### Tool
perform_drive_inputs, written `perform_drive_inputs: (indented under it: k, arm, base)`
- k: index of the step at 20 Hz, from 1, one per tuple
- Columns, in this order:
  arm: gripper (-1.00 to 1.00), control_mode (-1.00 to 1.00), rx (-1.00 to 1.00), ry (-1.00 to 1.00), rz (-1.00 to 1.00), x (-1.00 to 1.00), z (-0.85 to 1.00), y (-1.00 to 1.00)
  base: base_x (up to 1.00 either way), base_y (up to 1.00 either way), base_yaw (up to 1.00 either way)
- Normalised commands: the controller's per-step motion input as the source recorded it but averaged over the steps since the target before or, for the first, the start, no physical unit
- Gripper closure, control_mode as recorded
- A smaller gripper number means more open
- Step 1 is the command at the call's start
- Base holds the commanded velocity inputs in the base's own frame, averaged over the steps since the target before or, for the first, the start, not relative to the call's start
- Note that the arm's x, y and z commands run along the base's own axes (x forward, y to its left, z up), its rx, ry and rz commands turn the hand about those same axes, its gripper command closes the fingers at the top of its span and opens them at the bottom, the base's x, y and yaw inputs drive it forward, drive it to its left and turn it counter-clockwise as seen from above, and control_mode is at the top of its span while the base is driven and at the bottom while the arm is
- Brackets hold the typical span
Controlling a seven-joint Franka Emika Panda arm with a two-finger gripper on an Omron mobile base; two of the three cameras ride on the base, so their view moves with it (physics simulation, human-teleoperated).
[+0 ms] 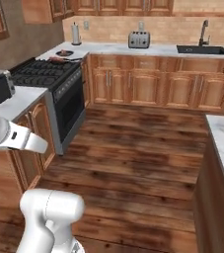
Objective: Place the cold items (kiwi and apple) from the fridge in one tupperware on the dining counter. Place the warm items (kebab skewer and hot dog) in the stove area in another tupperware.
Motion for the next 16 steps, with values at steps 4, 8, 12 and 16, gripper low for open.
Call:
perform_drive_inputs:
  k: [4, 8, 12, 16]
  arm:
    - [-1.0, 1.0, 0.0, 0.0, 0.0, 0.0, 0.0, 0.0]
    - [-1.0, 1.0, 0.0, 0.0, 0.0, 0.0, 0.0, 0.0]
    - [-1.0, 1.0, 0.0, 0.0, 0.0, 0.0, 0.0, 0.0]
    - [-1.0, 1.0, 0.0, 0.0, 0.0, 0.0, 0.0, 0.0]
  base:
    - [0.96, 0.0, 0.13]
    - [0.94, 0.0, 0.18]
    - [0.94, 0.0, 0.18]
    - [0.95, -0.07, 0.25]
